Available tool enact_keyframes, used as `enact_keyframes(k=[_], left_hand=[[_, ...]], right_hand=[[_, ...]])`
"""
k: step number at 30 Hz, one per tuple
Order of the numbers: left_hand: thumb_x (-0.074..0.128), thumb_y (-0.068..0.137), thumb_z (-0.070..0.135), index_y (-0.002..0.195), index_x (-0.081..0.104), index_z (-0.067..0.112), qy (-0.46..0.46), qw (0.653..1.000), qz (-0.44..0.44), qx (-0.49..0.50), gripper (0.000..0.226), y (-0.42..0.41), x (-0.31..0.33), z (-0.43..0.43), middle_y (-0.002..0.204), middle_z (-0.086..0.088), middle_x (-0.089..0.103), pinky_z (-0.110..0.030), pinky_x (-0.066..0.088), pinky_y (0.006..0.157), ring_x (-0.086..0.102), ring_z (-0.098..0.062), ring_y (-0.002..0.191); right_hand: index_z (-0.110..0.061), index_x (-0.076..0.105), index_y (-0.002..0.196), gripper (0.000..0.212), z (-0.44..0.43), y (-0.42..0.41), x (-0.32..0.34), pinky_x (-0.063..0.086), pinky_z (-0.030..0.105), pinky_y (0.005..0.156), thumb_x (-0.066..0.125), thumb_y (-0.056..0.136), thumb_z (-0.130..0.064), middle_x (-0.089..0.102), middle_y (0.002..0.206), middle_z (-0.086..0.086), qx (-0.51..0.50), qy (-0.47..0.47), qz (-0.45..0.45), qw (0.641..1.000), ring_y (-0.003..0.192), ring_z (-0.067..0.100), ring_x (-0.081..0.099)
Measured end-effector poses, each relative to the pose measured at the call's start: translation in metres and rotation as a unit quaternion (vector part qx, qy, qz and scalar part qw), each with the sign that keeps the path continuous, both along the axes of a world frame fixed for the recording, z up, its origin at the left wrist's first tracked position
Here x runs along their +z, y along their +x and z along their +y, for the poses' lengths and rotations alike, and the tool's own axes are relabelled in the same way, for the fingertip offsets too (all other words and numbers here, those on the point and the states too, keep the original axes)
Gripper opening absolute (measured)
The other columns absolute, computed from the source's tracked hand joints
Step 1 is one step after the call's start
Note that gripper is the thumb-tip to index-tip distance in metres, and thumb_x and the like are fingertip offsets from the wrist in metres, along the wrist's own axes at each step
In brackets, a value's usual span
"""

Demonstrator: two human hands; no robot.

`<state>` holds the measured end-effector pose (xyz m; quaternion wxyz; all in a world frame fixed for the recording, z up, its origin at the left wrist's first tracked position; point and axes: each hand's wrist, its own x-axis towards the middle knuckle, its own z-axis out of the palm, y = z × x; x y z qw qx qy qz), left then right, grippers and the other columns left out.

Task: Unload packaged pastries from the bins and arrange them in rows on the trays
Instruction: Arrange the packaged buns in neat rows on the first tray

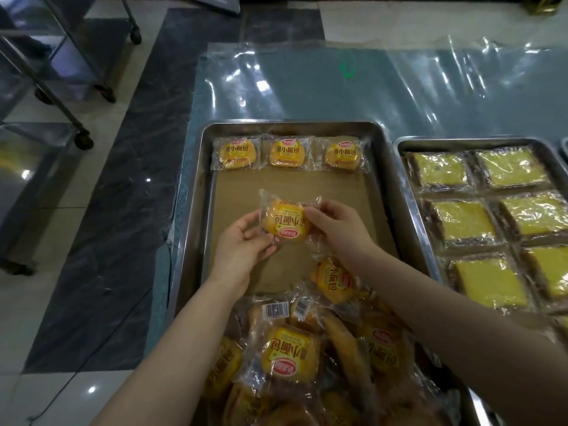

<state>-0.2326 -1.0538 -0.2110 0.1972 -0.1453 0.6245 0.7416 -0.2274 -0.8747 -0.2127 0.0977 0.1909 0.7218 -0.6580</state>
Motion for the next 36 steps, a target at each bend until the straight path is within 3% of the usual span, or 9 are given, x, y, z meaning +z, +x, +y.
enact_keyframes(k=[6, 12, 16, 20, 22, 24, 28, 32, 36], left_hand=[[0.062, 0.087, 0.018, 0.087, 0.063, 0.017, -0.033, 0.997, 0.043, 0.057, 0.002, 0.0, 0.005, -0.02, 0.089, -0.006, 0.067, -0.035, 0.051, 0.072, 0.061, -0.021, 0.082], [0.057, 0.091, 0.016, 0.081, 0.059, 0.02, -0.077, 0.982, 0.091, 0.148, 0.01, 0.005, 0.007, -0.021, 0.081, 0.001, 0.065, -0.032, 0.05, 0.07, 0.059, -0.012, 0.074], [0.055, 0.092, 0.009, 0.079, 0.054, 0.016, -0.049, 0.963, 0.092, 0.247, 0.015, 0.002, 0.017, -0.029, 0.076, 0.001, 0.062, -0.022, 0.05, 0.052, 0.059, -0.009, 0.063], [0.06, 0.089, 0.009, 0.081, 0.055, 0.014, -0.033, 0.979, 0.086, 0.184, 0.011, 0.011, 0.024, -0.04, 0.079, -0.003, 0.06, -0.021, 0.049, 0.053, 0.059, -0.012, 0.066], [0.063, 0.086, 0.01, 0.084, 0.057, 0.016, -0.119, 0.982, 0.097, 0.107, 0.009, 0.019, 0.021, -0.046, 0.081, 0.0, 0.062, -0.021, 0.05, 0.058, 0.062, -0.011, 0.069], [0.063, 0.086, 0.014, 0.089, 0.057, 0.021, -0.292, 0.939, 0.176, 0.049, 0.01, 0.024, 0.017, -0.054, 0.085, 0.006, 0.063, -0.023, 0.051, 0.066, 0.062, -0.008, 0.075], [0.061, 0.085, 0.018, 0.121, 0.055, 0.016, -0.605, 0.727, 0.323, 0.016, 0.037, 0.02, 0.002, -0.076, 0.123, -0.006, 0.059, -0.038, 0.04, 0.095, 0.051, -0.024, 0.116], [0.048, 0.091, 0.044, 0.15, 0.005, 0.016, -0.658, 0.701, 0.238, -0.14, 0.078, 0.009, -0.026, -0.081, 0.158, -0.009, 0.003, -0.042, -0.001, 0.114, -0.001, -0.025, 0.144], [0.047, 0.091, 0.045, 0.149, -0.003, 0.017, -0.647, 0.709, 0.242, -0.144, 0.082, 0.003, -0.034, -0.081, 0.158, -0.007, -0.004, -0.038, -0.004, 0.113, -0.004, -0.023, 0.144]], right_hand=[[-0.008, 0.061, 0.092, 0.018, -0.012, -0.006, 0.003, 0.058, 0.027, 0.062, 0.074, 0.08, -0.011, 0.073, 0.087, 0.005, 0.021, -0.004, 0.023, 1.0, 0.075, 0.016, 0.072], [-0.008, 0.058, 0.089, 0.02, -0.027, -0.008, 0.016, 0.057, 0.029, 0.063, 0.074, 0.081, -0.015, 0.072, 0.083, 0.005, -0.034, -0.112, 0.002, 0.993, 0.072, 0.017, 0.071], [-0.015, 0.056, 0.113, 0.042, -0.033, -0.014, 0.033, 0.059, 0.031, 0.067, 0.075, 0.078, -0.031, 0.072, 0.101, 0.007, 0.095, -0.094, -0.099, 0.986, 0.085, 0.022, 0.072], [-0.009, 0.06, 0.107, 0.035, -0.045, -0.025, 0.041, 0.057, 0.029, 0.07, 0.076, 0.077, -0.016, 0.074, 0.09, 0.006, 0.098, -0.139, -0.096, 0.981, 0.08, 0.017, 0.072], [-0.011, 0.06, 0.102, 0.028, -0.049, -0.033, 0.043, 0.056, 0.027, 0.062, 0.074, 0.079, -0.009, 0.074, 0.083, 0.004, 0.037, -0.185, -0.079, 0.979, 0.068, 0.012, 0.07], [-0.012, 0.057, 0.109, 0.035, -0.052, -0.044, 0.038, 0.055, 0.027, 0.057, 0.073, 0.079, -0.005, 0.071, 0.089, 0.008, -0.016, -0.183, -0.074, 0.98, 0.066, 0.014, 0.069], [-0.012, 0.05, 0.123, 0.044, -0.06, -0.067, 0.017, 0.057, 0.038, 0.081, 0.068, 0.084, -0.004, 0.063, 0.111, 0.01, 0.011, 0.038, -0.045, 0.998, 0.089, 0.021, 0.065], [-0.012, 0.046, 0.135, 0.047, -0.068, -0.083, 0.005, 0.047, 0.038, 0.096, 0.06, 0.09, -0.011, 0.057, 0.127, 0.009, 0.117, 0.282, -0.003, 0.952, 0.112, 0.023, 0.056], [-0.012, 0.026, 0.146, 0.082, -0.079, -0.077, -0.011, 0.033, 0.052, 0.104, 0.055, 0.084, -0.058, 0.029, 0.147, 0.019, 0.219, 0.514, -0.035, 0.829, 0.134, 0.038, 0.029]])
